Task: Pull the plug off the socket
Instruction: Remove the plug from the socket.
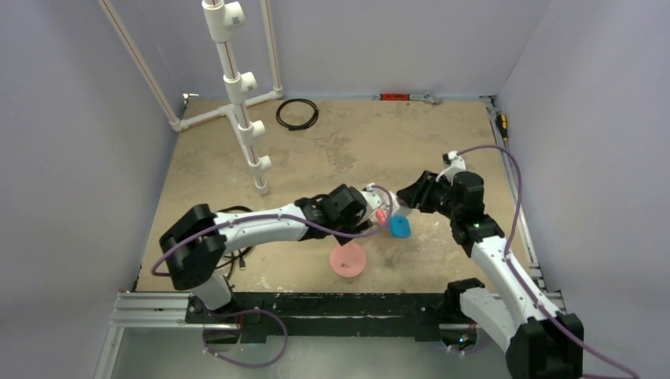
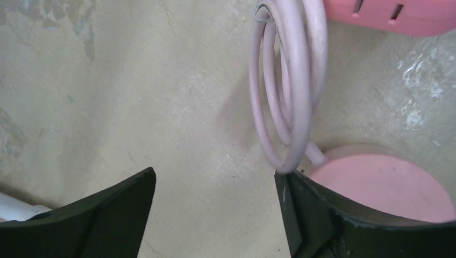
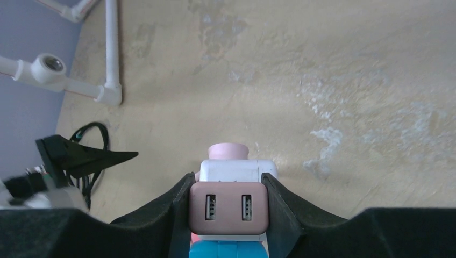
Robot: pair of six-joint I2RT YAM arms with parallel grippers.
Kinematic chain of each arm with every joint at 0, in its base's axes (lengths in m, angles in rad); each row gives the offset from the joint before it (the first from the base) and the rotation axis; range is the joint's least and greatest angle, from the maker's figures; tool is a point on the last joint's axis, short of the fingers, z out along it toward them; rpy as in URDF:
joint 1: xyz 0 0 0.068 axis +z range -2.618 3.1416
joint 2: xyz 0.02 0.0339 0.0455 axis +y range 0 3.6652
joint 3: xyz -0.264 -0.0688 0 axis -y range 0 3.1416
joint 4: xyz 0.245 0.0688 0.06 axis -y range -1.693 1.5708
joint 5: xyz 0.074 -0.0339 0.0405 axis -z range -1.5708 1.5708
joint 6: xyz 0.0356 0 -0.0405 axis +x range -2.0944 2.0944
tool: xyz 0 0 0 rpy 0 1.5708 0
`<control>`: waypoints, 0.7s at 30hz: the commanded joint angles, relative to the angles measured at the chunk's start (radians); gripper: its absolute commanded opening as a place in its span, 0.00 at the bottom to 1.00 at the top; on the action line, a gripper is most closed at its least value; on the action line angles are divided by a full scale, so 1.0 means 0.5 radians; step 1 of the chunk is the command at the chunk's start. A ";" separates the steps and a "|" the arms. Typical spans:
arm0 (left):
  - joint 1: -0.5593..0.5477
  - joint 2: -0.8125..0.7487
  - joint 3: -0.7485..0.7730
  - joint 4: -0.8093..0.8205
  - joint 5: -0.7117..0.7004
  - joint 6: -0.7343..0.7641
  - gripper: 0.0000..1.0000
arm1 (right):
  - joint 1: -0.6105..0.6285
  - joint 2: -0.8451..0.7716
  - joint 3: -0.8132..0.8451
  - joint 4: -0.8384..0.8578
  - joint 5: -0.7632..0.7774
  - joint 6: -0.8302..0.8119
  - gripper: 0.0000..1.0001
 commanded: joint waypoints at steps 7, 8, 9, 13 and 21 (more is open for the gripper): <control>0.136 -0.629 -0.170 0.434 0.907 -0.119 0.97 | 0.074 -0.249 -0.183 0.353 -0.036 0.081 0.00; 0.150 -0.650 -0.202 0.511 0.969 -0.160 0.98 | 0.109 -0.246 -0.196 0.385 -0.028 0.112 0.00; 0.159 -0.644 -0.218 0.560 1.017 -0.194 0.99 | 0.149 -0.243 -0.200 0.408 -0.007 0.140 0.00; 0.174 -0.521 -0.198 0.590 1.016 -0.296 0.99 | 0.330 -0.224 -0.196 0.496 0.109 0.274 0.00; 0.184 -0.423 -0.247 0.746 0.890 -0.362 0.99 | 0.396 -0.096 -0.218 0.706 -0.009 0.392 0.00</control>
